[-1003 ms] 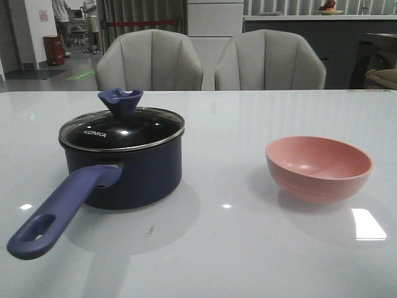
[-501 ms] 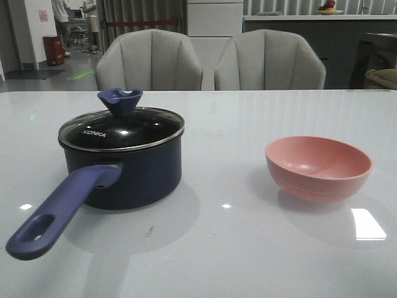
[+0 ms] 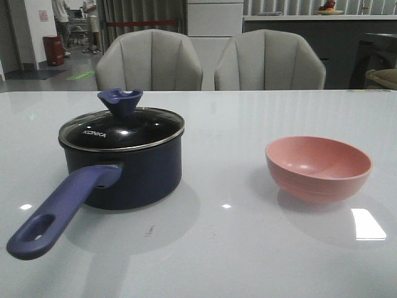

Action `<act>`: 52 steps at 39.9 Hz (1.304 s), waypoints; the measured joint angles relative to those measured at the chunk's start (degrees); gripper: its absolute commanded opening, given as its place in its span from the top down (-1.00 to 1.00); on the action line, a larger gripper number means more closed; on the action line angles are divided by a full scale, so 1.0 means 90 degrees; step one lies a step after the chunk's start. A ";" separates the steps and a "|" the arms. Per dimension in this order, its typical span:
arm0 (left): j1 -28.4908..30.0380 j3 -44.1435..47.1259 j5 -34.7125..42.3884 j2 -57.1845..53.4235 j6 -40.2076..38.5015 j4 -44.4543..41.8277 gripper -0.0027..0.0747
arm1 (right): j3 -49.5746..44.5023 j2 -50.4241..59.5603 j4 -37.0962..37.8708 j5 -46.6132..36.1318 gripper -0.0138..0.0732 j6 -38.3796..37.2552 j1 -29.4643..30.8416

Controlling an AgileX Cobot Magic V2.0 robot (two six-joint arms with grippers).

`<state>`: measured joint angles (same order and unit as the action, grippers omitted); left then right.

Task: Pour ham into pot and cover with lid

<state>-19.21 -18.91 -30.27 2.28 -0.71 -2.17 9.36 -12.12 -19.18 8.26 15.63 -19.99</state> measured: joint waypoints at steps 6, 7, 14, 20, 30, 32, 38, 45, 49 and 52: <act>0.0000 0.0016 0.0051 0.0000 0.0000 0.0000 0.64 | 0.0000 0.0000 0.0000 0.0000 0.28 0.0000 0.0000; 0.0000 0.0048 0.0117 0.0000 0.0000 0.0000 0.64 | 0.0000 0.0000 0.0000 0.0000 0.28 0.0000 0.0000; 0.0431 0.0634 0.1267 0.0000 0.0000 0.0012 0.64 | 0.0000 0.0000 0.0000 0.0000 0.28 0.0000 0.0000; 0.1239 0.1473 0.2310 0.0000 -0.0044 0.0131 0.64 | 0.0000 0.0000 0.0000 0.0000 0.28 0.0000 0.0000; 0.1919 0.2136 0.3363 -0.0034 -0.0758 0.0176 0.64 | 0.0000 0.0000 0.0000 0.0000 0.28 0.0000 0.0000; 0.1933 0.2136 0.3302 -0.0073 -0.0773 0.0176 0.64 | 0.0000 0.0000 0.0000 0.0000 0.28 0.0000 0.0000; 0.1933 0.2136 0.3230 -0.0113 -0.0807 0.0163 0.64 | 0.0000 0.0000 0.0000 0.0000 0.28 0.0000 0.0000; 0.1933 0.2136 0.3188 -0.0113 -0.0807 0.0163 0.64 | 0.0000 0.0000 0.0000 0.0000 0.28 0.0000 0.0000; 0.1933 0.2136 0.3188 -0.0113 -0.0807 0.0163 0.64 | 0.0000 0.0000 0.0000 0.0000 0.28 0.0000 0.0000; 0.1933 0.2136 0.3179 -0.0113 -0.0807 0.0163 0.64 | 0.0000 0.0000 0.0000 0.0000 0.28 0.0000 0.0000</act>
<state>-1.81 0.32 -1.66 1.27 -7.98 -0.70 9.36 -12.12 -19.18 8.26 15.63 -19.99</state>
